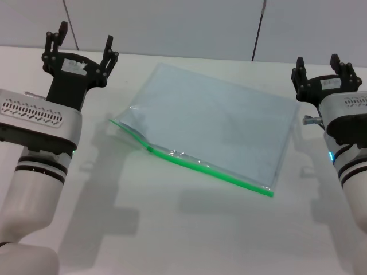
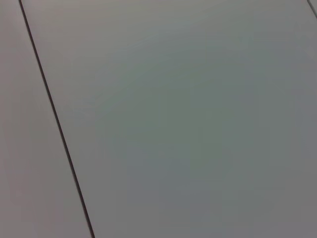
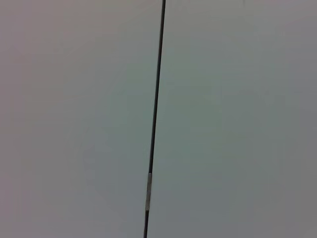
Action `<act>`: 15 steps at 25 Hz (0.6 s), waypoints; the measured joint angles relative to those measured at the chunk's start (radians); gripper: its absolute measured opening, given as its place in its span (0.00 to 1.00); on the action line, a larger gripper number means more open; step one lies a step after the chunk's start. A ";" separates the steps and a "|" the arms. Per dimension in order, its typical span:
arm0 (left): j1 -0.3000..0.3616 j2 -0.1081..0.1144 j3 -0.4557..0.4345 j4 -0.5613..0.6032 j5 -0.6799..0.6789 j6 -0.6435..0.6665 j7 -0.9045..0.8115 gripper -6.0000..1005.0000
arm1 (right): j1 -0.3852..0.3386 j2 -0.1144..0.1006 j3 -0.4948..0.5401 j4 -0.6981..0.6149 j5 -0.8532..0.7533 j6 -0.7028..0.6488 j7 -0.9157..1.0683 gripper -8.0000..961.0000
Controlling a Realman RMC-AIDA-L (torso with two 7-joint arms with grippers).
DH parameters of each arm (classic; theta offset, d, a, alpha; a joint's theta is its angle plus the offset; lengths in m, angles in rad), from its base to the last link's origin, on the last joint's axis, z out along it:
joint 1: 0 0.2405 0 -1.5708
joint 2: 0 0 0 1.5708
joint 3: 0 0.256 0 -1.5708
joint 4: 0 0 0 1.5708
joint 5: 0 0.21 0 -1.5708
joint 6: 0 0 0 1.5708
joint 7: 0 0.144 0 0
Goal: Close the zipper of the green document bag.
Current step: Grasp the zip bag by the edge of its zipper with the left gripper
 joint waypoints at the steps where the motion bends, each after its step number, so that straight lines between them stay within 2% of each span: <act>1: -0.001 0.000 0.000 0.000 0.000 0.000 -0.001 0.85 | 0.000 0.000 0.000 0.001 0.000 0.000 0.000 0.71; 15: -0.004 0.000 0.000 -0.011 0.000 0.000 -0.008 0.85 | 0.002 0.001 -0.002 0.002 0.001 0.000 0.000 0.70</act>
